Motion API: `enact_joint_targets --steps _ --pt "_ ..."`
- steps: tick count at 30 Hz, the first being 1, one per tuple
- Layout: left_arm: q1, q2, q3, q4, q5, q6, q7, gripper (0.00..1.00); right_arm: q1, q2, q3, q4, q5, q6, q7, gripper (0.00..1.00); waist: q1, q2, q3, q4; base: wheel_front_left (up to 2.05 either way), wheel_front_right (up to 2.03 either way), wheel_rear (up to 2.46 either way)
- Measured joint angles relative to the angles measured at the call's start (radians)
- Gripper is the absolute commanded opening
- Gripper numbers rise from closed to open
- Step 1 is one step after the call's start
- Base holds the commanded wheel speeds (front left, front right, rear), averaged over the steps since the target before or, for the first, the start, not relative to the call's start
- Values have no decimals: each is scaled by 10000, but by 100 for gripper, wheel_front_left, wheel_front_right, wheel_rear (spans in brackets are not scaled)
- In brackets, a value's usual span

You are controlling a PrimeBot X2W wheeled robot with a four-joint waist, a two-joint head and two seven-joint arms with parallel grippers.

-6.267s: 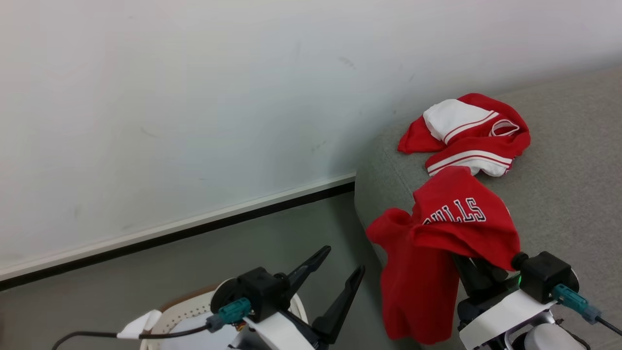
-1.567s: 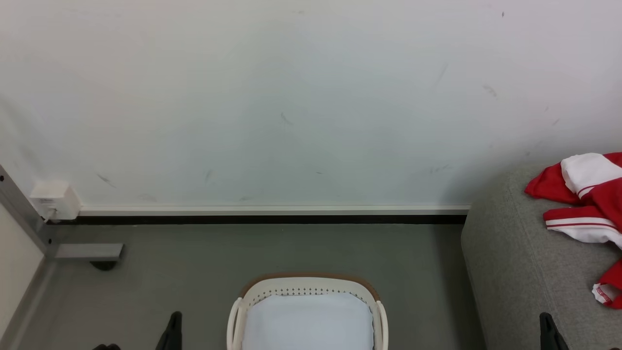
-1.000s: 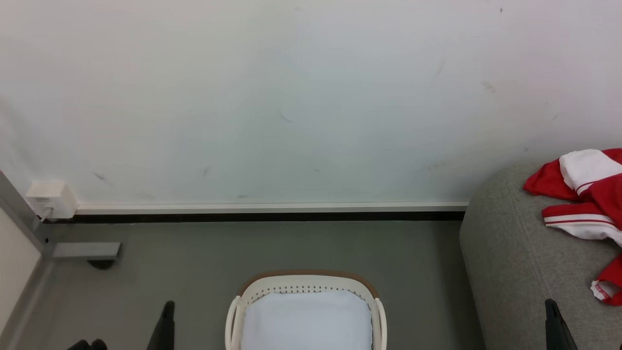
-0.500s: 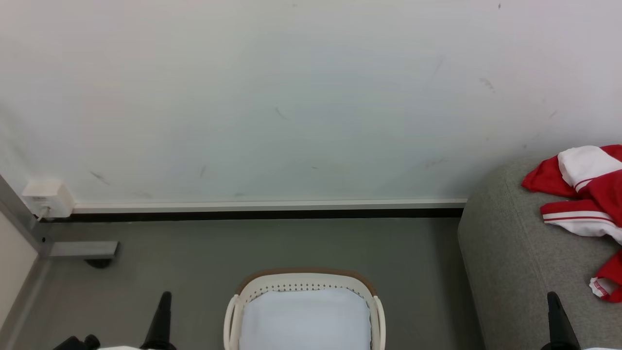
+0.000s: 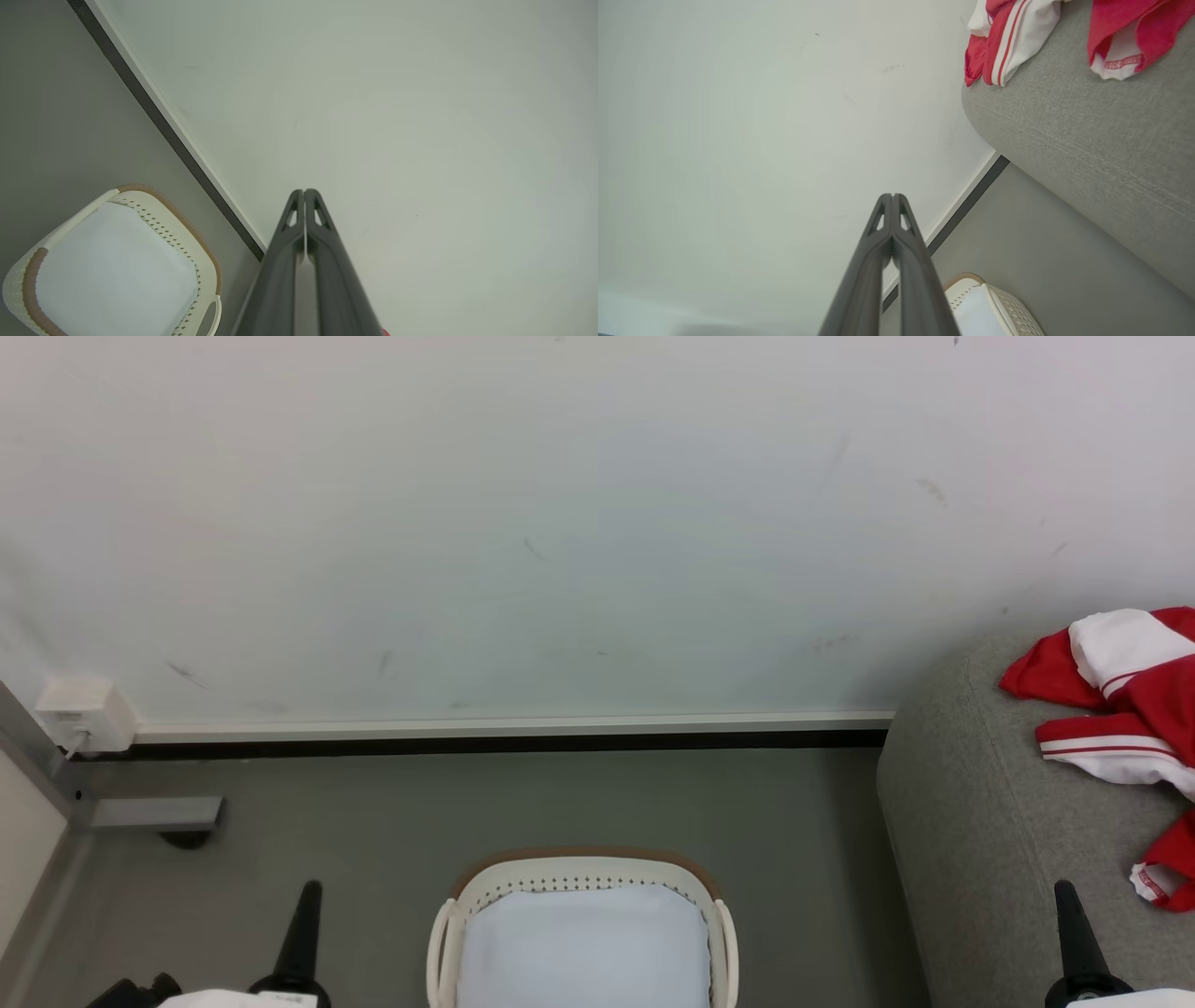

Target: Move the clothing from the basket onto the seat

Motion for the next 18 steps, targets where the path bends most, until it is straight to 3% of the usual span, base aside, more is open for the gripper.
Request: enact_joint_targets --steps 18 --pt "-208 -33 230 -102 -1461 -12 437 0 -232 -17 -67 -130 1639 -2 410 0 0 0 100 -72 0 0 0"
